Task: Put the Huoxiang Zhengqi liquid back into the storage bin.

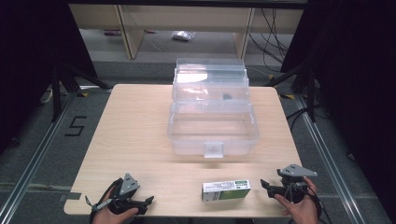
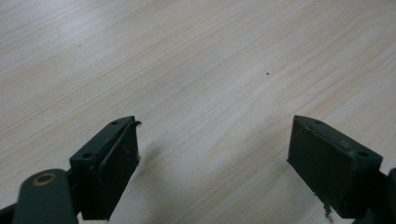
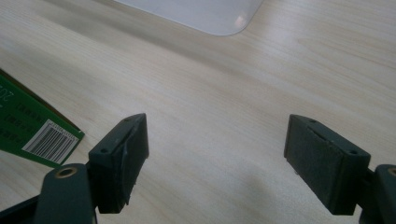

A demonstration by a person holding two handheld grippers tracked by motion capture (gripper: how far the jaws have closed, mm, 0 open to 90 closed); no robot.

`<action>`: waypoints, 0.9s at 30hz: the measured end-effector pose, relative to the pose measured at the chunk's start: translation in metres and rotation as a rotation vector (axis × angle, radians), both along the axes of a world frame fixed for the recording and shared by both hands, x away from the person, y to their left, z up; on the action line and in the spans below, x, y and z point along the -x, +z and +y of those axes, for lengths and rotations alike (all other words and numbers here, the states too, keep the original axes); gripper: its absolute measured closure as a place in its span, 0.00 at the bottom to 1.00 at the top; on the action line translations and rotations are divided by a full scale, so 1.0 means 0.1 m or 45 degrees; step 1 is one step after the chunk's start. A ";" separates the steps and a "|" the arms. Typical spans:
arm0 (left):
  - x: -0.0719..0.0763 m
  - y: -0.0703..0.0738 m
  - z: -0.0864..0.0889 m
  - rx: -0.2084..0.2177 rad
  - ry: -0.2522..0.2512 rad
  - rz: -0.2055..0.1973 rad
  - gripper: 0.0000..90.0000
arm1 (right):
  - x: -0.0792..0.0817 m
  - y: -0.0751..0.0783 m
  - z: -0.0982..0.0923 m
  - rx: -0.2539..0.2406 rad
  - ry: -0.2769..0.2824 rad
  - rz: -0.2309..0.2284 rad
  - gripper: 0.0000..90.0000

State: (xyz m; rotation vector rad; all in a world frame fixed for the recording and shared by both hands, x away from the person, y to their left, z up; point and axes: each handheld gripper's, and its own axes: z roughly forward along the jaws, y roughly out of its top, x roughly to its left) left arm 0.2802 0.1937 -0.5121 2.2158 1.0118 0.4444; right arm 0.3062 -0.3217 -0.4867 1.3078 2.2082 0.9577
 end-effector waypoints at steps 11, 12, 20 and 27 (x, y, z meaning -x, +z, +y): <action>0.00 -0.01 -0.02 0.030 0.016 -0.009 0.17 | -0.01 0.21 0.05 -0.045 0.074 0.043 0.27; 0.00 0.00 -0.02 0.025 -0.003 -0.029 0.17 | -0.04 0.30 0.05 -0.048 0.127 0.036 0.27; 0.00 -0.01 0.00 0.010 0.013 -0.006 0.17 | -0.09 0.55 0.05 -0.067 0.250 0.041 0.21; 0.00 0.00 0.00 0.015 0.025 -0.008 0.18 | -0.05 0.73 0.13 -0.068 0.340 0.016 0.20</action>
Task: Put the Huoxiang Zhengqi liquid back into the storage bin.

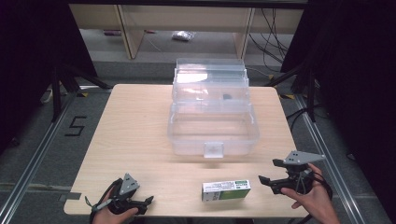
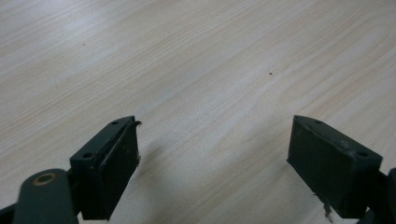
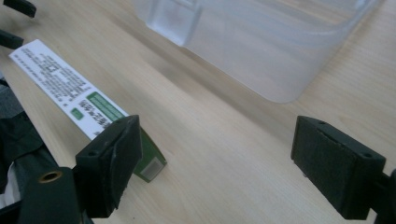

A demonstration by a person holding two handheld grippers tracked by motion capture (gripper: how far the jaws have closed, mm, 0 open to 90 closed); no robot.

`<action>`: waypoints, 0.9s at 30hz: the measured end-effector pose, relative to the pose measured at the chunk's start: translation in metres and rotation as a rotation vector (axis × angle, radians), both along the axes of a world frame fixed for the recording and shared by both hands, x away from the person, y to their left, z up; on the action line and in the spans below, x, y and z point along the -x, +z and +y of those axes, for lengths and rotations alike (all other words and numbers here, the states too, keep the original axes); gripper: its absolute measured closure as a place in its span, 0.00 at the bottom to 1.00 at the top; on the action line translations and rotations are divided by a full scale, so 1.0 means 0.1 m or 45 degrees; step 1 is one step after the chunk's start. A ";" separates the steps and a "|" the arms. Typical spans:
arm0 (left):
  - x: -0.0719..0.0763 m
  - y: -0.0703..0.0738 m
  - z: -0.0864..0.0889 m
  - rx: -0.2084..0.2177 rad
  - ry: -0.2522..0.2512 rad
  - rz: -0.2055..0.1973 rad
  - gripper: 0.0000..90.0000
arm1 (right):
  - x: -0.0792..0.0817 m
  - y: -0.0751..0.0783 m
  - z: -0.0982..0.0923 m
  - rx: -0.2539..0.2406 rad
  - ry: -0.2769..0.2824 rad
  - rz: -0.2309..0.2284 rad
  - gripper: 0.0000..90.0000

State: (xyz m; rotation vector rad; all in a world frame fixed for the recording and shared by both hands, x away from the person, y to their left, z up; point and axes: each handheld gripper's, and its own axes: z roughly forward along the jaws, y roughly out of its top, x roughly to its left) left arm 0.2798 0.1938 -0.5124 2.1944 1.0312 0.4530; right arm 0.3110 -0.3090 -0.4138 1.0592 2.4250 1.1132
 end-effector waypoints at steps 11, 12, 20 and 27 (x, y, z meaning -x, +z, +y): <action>-0.01 -0.01 0.01 -0.007 0.025 -0.011 0.18 | 0.10 0.23 0.48 0.127 0.257 -0.015 0.24; -0.01 -0.01 0.01 -0.007 0.025 -0.011 0.18 | 0.10 0.23 0.48 0.127 0.257 -0.015 0.24; -0.01 0.00 0.02 -0.016 -0.003 -0.001 0.18 | 0.07 0.26 0.77 0.217 0.374 0.008 0.26; -0.01 -0.01 0.01 -0.015 -0.004 0.002 0.18 | 0.02 0.24 0.91 0.298 0.448 0.038 0.26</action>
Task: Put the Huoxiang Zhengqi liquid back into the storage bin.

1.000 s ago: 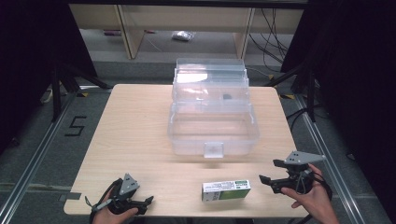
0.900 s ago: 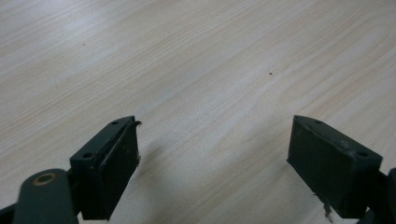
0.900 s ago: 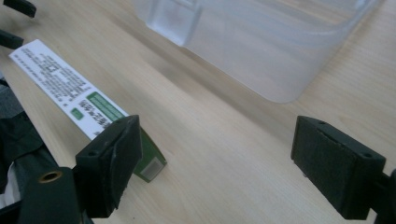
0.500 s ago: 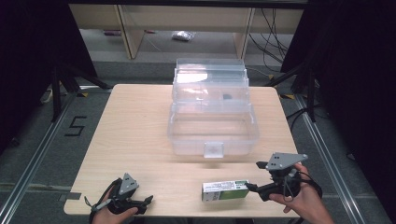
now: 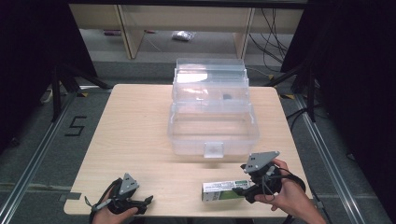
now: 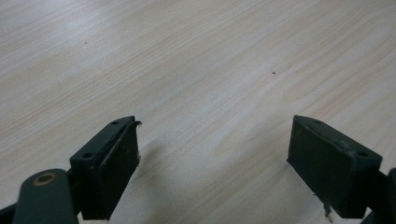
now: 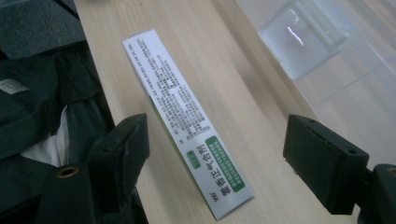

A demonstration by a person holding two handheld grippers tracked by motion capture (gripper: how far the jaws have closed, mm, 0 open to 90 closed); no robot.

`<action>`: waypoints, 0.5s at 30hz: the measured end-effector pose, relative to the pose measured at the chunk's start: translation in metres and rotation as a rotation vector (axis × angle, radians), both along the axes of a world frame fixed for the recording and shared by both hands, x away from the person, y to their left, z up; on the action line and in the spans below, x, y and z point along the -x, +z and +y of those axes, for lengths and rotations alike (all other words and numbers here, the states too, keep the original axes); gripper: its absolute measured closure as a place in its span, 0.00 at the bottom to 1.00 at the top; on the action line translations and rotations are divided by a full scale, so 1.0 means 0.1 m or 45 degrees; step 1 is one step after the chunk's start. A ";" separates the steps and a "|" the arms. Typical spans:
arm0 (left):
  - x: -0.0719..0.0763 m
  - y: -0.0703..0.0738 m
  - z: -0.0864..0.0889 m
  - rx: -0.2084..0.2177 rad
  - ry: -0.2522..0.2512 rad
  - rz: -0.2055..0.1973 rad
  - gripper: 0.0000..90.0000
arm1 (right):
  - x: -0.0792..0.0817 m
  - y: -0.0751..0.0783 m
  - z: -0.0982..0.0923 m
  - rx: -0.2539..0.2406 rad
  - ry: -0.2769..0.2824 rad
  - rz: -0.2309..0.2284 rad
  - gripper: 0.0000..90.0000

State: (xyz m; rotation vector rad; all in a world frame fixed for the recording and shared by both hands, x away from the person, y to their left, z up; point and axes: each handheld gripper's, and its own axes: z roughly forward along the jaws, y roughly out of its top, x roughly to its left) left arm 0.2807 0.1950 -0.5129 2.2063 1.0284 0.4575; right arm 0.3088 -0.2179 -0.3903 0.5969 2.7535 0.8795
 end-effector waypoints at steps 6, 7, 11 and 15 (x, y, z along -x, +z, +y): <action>0.00 0.00 0.00 0.007 -0.004 0.003 0.18 | -0.03 -0.02 0.11 0.083 0.049 0.024 0.27; 0.00 0.00 0.00 0.007 -0.004 0.003 0.18 | -0.03 -0.02 0.11 0.083 0.049 0.024 0.27; 0.01 0.01 0.00 0.007 0.000 0.004 0.18 | -0.06 -0.05 0.19 0.124 0.109 0.032 0.29; 0.01 0.01 0.00 0.003 0.000 0.003 0.18 | -0.05 -0.08 0.28 0.177 0.144 0.051 0.30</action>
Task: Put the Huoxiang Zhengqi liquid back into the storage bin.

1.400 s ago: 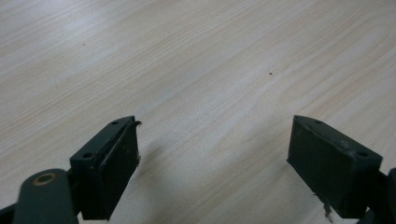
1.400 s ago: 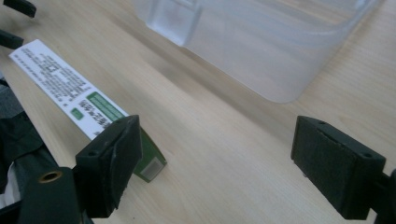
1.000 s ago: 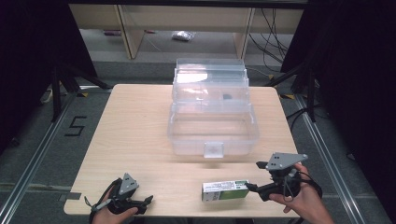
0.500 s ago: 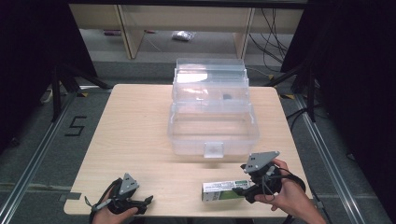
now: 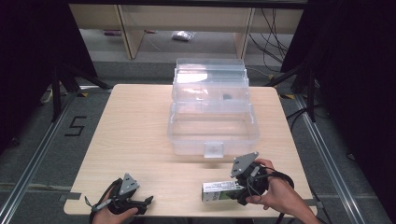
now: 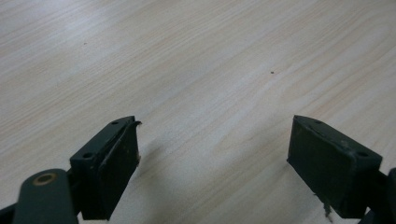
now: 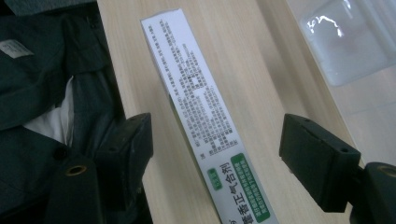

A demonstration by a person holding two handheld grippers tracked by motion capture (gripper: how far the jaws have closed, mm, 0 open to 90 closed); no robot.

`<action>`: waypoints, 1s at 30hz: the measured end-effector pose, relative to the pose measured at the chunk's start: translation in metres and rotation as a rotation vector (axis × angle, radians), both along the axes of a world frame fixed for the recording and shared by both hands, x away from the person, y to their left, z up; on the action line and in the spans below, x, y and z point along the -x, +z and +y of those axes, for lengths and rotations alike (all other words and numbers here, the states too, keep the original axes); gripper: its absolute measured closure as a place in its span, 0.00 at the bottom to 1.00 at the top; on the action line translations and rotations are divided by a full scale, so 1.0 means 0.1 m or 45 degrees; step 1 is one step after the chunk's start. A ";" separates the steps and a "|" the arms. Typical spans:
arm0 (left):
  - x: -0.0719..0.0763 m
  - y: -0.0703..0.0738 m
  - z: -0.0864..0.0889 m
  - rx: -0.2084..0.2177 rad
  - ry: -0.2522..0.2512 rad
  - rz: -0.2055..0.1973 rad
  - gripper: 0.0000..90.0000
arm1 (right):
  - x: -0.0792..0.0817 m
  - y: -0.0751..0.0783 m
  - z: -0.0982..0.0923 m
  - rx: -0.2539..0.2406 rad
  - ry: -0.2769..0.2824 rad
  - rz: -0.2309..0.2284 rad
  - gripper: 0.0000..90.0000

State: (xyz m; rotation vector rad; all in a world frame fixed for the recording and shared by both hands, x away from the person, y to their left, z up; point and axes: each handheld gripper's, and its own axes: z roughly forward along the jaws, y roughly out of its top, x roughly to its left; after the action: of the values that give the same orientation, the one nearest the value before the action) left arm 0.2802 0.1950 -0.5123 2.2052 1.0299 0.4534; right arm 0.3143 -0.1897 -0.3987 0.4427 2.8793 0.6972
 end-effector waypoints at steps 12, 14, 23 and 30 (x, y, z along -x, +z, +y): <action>0.00 0.00 0.00 0.003 -0.001 0.000 0.18 | -0.07 -0.11 0.20 0.119 0.051 0.065 0.34; 0.00 0.00 0.00 0.004 -0.007 0.000 0.18 | -0.09 -0.13 0.22 0.142 0.059 0.078 0.36; 0.00 0.00 0.00 0.003 -0.002 0.003 0.18 | -0.11 -0.19 0.29 0.211 0.104 0.104 0.43; 0.00 0.00 0.00 0.000 -0.013 0.007 0.18 | -0.11 -0.21 0.34 0.282 0.074 0.122 0.48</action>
State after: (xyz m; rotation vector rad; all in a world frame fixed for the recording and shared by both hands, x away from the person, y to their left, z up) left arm 0.2804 0.1948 -0.5127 2.2121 1.0208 0.4428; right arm 0.3248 -0.1559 -0.4193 0.3733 3.0237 0.3670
